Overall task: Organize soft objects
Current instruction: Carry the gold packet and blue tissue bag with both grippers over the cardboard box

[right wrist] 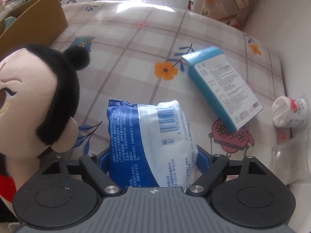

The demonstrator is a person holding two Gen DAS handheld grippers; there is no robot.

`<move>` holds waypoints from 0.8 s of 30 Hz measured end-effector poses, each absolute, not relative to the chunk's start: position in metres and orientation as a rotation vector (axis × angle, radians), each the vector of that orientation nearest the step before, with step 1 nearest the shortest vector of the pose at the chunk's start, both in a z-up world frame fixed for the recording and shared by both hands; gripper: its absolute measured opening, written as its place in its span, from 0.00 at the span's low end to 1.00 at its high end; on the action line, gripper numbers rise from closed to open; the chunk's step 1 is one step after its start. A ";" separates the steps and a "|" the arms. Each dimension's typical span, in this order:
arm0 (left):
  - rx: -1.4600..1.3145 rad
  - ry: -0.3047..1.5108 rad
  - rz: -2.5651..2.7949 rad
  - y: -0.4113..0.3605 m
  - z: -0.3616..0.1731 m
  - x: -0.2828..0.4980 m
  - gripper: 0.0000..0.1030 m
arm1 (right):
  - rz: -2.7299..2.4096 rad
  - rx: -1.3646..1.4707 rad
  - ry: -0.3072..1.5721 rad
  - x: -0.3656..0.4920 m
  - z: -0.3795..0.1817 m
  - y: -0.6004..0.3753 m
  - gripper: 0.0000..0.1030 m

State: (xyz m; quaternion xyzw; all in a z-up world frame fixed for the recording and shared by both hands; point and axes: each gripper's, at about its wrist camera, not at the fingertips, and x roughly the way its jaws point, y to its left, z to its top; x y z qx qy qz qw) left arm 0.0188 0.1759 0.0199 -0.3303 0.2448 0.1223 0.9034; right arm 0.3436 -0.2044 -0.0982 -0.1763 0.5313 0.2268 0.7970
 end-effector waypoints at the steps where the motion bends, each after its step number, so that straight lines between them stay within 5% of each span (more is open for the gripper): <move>1: -0.686 0.509 0.259 0.180 0.018 0.016 0.52 | 0.482 -0.360 1.142 0.344 -0.097 -0.205 0.77; 13: -0.703 0.525 0.291 0.204 0.000 0.011 0.52 | 0.363 -0.037 1.059 0.326 -0.051 -0.245 0.72; 24: -0.691 0.472 0.311 0.209 0.006 -0.001 0.52 | 0.771 0.041 0.741 0.248 0.088 -0.157 0.73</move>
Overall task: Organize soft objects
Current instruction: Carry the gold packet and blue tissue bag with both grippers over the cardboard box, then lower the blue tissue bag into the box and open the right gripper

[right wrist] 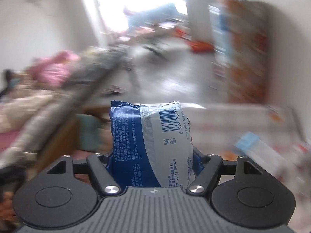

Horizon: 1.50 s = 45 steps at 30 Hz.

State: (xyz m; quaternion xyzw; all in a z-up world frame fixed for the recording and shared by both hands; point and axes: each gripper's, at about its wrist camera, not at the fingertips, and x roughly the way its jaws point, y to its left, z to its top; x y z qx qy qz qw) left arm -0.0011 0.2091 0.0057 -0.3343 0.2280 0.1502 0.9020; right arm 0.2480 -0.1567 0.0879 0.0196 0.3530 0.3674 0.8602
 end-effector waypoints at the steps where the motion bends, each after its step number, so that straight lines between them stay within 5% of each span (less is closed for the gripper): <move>1: -0.687 0.464 0.318 0.209 0.007 -0.003 0.52 | 0.834 0.046 0.731 0.242 0.094 -0.139 0.73; 14: -0.693 0.404 0.380 0.222 0.012 -0.031 0.52 | 1.005 -0.137 1.045 0.213 0.015 0.077 0.73; 29: -0.723 0.397 0.390 0.233 0.006 -0.040 0.52 | 0.805 -0.362 1.037 0.190 -0.010 0.100 0.78; 34: -0.721 0.383 0.401 0.235 0.008 -0.044 0.52 | 0.894 -0.340 1.042 0.191 -0.010 0.111 0.60; 45: -0.729 0.375 0.440 0.238 0.006 -0.051 0.52 | 0.914 -0.353 1.189 0.210 -0.060 0.160 0.54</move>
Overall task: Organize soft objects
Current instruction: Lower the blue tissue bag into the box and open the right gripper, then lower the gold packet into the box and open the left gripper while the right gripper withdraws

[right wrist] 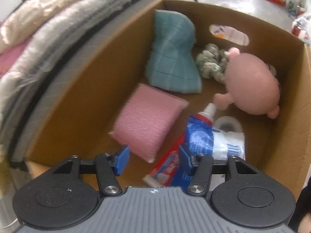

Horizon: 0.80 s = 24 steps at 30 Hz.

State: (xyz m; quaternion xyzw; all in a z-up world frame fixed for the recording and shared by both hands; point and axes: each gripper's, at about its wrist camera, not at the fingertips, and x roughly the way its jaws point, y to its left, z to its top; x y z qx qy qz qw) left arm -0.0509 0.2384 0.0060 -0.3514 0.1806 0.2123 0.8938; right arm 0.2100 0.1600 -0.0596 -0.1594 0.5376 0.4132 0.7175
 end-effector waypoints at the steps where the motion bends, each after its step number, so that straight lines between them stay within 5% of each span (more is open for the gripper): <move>1: -0.730 0.376 0.439 0.239 0.005 -0.051 0.52 | 0.889 -0.363 1.200 0.213 -0.063 0.160 0.52; 11: -0.732 0.383 0.437 0.241 0.005 -0.049 0.52 | 0.821 -0.268 1.236 0.229 -0.055 0.143 0.54; 24: -0.649 0.484 0.358 0.233 0.014 -0.014 0.52 | 1.074 -0.011 0.998 0.181 0.034 0.015 0.64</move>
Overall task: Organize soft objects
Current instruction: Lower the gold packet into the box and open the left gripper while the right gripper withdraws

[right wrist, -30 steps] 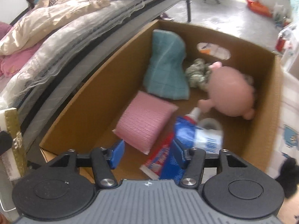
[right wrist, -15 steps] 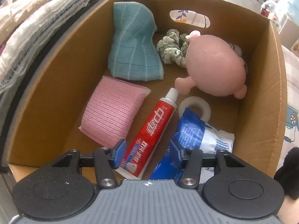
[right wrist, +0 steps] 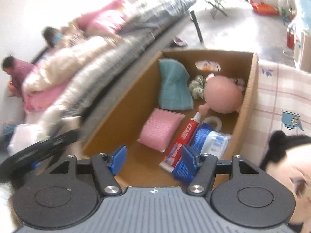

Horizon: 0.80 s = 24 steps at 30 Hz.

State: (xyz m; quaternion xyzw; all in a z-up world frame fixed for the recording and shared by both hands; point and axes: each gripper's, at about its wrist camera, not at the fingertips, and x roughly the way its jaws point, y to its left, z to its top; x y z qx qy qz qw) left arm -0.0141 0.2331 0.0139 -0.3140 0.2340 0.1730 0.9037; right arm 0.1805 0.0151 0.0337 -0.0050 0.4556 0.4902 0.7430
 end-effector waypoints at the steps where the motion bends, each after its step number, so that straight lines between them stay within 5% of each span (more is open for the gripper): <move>1: -0.633 0.506 0.345 0.232 0.014 -0.008 0.52 | 1.092 0.004 0.976 0.173 0.038 0.001 0.65; 24: -0.113 1.345 0.355 0.208 -0.074 0.146 0.53 | 1.088 0.331 0.948 0.175 -0.011 -0.134 0.68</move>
